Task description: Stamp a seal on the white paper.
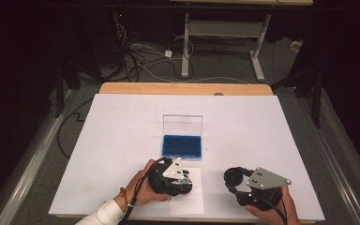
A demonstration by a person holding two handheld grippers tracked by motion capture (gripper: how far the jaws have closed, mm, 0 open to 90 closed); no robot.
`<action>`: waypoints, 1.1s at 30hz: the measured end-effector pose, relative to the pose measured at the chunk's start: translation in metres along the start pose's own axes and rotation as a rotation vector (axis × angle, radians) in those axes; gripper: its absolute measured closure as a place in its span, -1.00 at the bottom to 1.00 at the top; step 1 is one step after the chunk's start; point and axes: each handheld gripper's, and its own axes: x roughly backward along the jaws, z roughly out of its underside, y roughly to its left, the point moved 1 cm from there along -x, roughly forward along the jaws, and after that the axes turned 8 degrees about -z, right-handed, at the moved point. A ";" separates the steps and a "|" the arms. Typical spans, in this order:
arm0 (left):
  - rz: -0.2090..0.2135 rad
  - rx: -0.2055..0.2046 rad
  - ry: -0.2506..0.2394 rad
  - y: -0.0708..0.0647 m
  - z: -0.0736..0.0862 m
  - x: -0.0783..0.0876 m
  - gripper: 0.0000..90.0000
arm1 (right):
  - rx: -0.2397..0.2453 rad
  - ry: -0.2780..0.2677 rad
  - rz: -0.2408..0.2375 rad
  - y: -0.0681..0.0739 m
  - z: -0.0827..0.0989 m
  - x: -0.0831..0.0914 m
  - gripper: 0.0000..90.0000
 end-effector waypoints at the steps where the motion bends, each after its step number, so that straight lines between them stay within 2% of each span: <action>1: 0.000 -0.002 0.003 0.000 0.000 0.000 0.20 | -0.001 0.000 0.000 0.000 0.000 0.000 -0.14; 14: 0.014 0.010 -0.004 0.001 0.002 0.000 0.20 | -0.004 0.000 0.002 0.000 0.001 0.001 -0.14; 33: -0.002 0.015 0.012 -0.001 0.000 -0.001 0.20 | -0.002 0.000 0.002 0.000 0.000 0.000 -0.14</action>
